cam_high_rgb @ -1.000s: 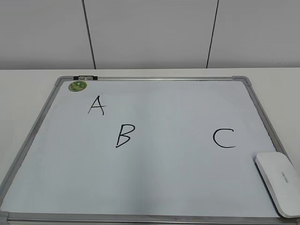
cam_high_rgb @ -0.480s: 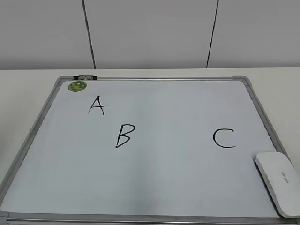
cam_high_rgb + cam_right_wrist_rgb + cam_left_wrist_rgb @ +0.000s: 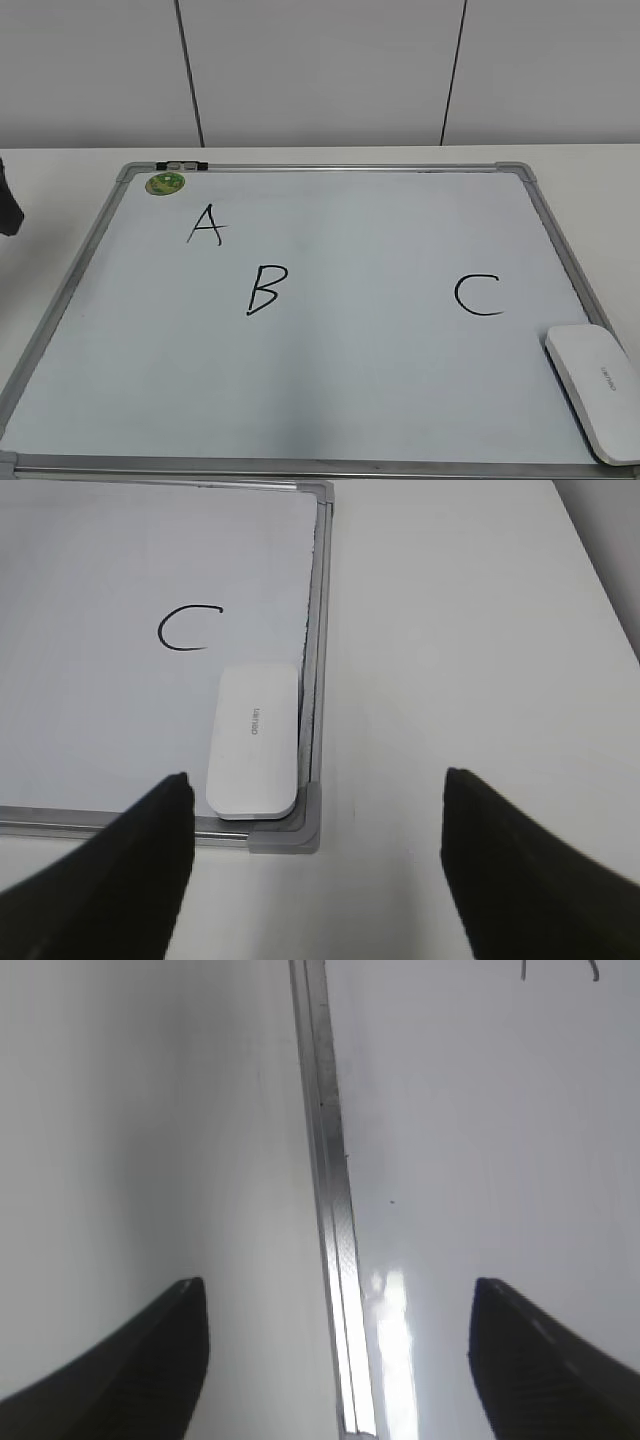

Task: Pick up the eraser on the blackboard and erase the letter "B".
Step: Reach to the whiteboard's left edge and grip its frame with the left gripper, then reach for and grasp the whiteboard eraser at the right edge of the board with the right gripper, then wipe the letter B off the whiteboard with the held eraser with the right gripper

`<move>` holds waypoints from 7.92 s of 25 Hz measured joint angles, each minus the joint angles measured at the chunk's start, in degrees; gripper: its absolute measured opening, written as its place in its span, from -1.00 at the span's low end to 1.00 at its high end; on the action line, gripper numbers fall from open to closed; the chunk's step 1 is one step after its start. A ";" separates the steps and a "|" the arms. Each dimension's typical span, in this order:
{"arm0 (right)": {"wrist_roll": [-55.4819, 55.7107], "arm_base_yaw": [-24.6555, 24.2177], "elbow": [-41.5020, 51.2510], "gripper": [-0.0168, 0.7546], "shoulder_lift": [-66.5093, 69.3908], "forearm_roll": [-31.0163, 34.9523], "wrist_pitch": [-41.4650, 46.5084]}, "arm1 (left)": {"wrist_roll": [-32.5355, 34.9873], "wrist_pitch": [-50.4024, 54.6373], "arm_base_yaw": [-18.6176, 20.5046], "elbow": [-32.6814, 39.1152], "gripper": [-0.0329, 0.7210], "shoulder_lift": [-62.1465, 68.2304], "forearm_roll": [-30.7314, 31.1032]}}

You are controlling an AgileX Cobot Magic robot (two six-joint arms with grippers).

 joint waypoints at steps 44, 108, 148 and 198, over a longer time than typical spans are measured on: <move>0.00 0.00 0.00 0.57 0.00 0.00 0.00 | 5.04 1.09 1.54 -22.48 0.00 35.52 -5.35; -0.23 0.12 -6.53 0.56 57.33 5.48 -9.53 | 5.49 3.24 2.76 -23.14 -0.88 38.24 -9.28; 18.62 14.62 -13.30 0.75 89.68 -7.77 -24.58 | 5.49 3.34 2.85 -23.14 -0.88 38.24 -9.51; 13.82 29.16 -47.31 0.46 96.06 -6.27 -2.17 | 5.49 3.34 2.85 -23.14 -0.88 38.24 -9.64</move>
